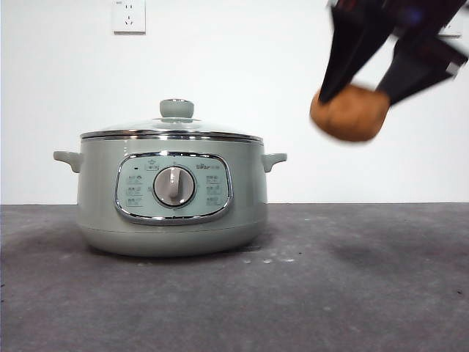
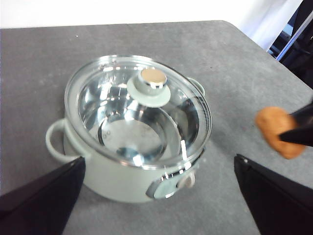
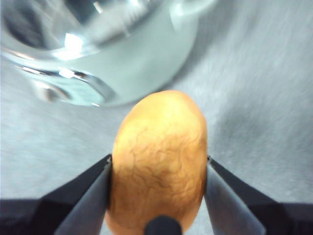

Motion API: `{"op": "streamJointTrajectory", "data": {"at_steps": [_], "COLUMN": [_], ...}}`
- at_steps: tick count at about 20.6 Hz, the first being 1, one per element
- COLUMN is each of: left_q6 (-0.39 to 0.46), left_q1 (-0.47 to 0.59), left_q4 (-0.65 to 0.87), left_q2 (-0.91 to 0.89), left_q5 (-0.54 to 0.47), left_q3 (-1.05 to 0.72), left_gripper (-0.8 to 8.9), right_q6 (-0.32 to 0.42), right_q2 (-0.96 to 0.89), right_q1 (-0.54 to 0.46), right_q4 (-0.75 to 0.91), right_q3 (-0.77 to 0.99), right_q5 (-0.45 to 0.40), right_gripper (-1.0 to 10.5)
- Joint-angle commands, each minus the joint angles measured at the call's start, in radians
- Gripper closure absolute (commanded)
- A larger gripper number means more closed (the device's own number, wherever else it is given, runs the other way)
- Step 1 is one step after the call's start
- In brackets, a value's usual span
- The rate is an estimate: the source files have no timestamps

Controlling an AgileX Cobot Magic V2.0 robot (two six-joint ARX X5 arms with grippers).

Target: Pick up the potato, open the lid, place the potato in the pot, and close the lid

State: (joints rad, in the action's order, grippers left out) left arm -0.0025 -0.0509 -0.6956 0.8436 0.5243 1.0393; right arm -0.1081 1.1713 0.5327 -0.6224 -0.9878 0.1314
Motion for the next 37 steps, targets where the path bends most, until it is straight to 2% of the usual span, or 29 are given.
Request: {"op": "streamJointTrajectory", "data": {"at_steps": [1, 9, 15, 24, 37], "left_q6": [0.053, 0.133, 0.138, 0.138, 0.134], "left_q1": [-0.043, -0.225, -0.276, -0.298, -0.313], "left_q4": [0.004, 0.013, 0.146, 0.247, 0.269], "left_q2": [0.093, 0.476, 0.678, 0.811, 0.845], "left_q5": [-0.028, -0.214, -0.216, -0.246, -0.263], "left_q3": [0.078, 0.338, 0.382, 0.382, 0.382], "left_gripper": [1.80, 1.81, 1.82, 1.85, 1.87], "right_q6": [0.008, 0.011, 0.007, 0.006, 0.006], "right_q2": [-0.082, -0.257, -0.320, -0.338, -0.338], "right_q1": [0.004, 0.004, 0.004, 0.004, 0.004], "right_q4": [-0.040, -0.150, -0.208, -0.216, -0.216], "right_q3": [-0.003, -0.003, -0.003, -0.003, -0.003], "right_q5": [0.003, 0.003, 0.003, 0.002, -0.001], "right_gripper": [9.6, 9.6, 9.6, 9.6, 9.6]}}
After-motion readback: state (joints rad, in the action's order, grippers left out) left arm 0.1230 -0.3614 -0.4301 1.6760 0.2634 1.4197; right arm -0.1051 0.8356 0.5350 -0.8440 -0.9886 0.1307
